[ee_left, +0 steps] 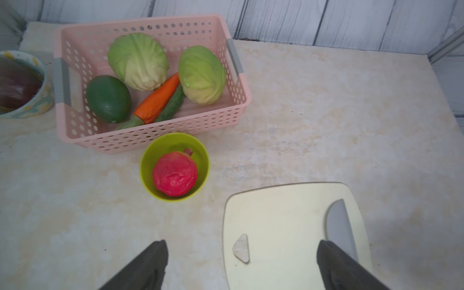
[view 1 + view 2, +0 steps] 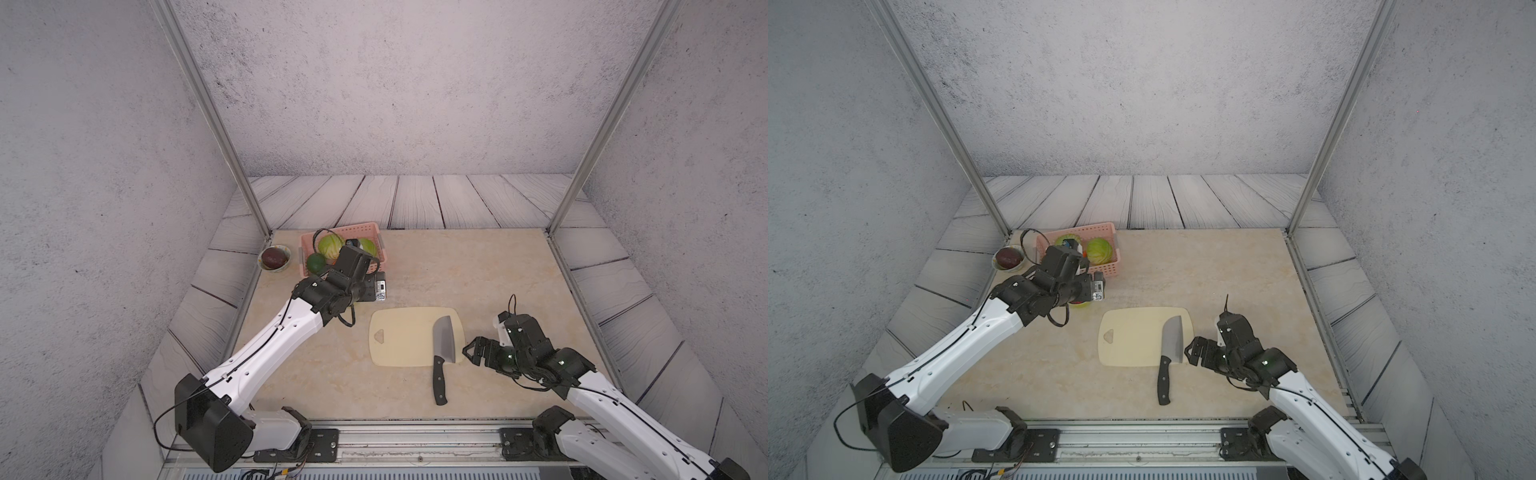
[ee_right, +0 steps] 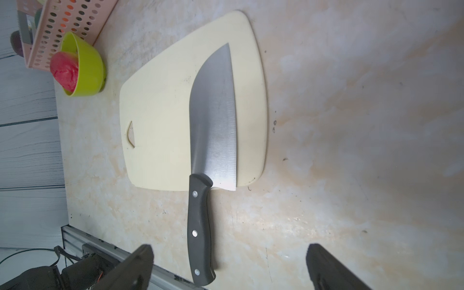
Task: Align the knife with the edge of the cutting board
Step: Adjust the knife at the edge of the cutting board.
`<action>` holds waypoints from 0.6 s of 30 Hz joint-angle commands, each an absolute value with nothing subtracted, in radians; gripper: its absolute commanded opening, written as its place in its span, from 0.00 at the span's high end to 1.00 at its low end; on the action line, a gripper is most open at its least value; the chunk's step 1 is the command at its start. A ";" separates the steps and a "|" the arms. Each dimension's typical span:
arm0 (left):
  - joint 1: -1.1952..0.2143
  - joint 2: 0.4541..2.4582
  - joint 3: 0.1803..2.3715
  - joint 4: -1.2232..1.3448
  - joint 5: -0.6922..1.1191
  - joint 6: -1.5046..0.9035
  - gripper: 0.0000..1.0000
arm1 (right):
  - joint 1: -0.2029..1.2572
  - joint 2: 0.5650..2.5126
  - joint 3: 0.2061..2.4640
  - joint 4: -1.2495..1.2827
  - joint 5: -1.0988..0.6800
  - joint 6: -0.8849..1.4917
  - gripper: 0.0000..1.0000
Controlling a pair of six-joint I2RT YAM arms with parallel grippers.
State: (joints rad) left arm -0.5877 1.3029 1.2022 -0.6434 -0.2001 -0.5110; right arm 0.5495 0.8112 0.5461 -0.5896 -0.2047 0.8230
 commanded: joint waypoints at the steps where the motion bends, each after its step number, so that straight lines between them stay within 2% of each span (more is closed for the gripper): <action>1: -0.545 1.265 1.158 -0.619 -0.246 -0.499 0.02 | 0.613 0.829 0.569 -0.620 -0.104 0.869 0.01; 9: -0.517 1.241 1.180 -0.644 -0.281 -0.496 0.02 | 0.747 0.868 0.538 -0.590 -0.008 0.970 0.02; 18: -0.499 1.245 1.186 -0.658 -0.294 -0.502 0.02 | 0.958 1.090 0.609 -0.520 0.128 1.057 0.03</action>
State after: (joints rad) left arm -0.5076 1.2461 1.1637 -0.6472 -0.2771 -0.5030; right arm 0.9218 1.0565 0.5613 -0.5556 0.0471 1.0111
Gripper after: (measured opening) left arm 0.984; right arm 0.969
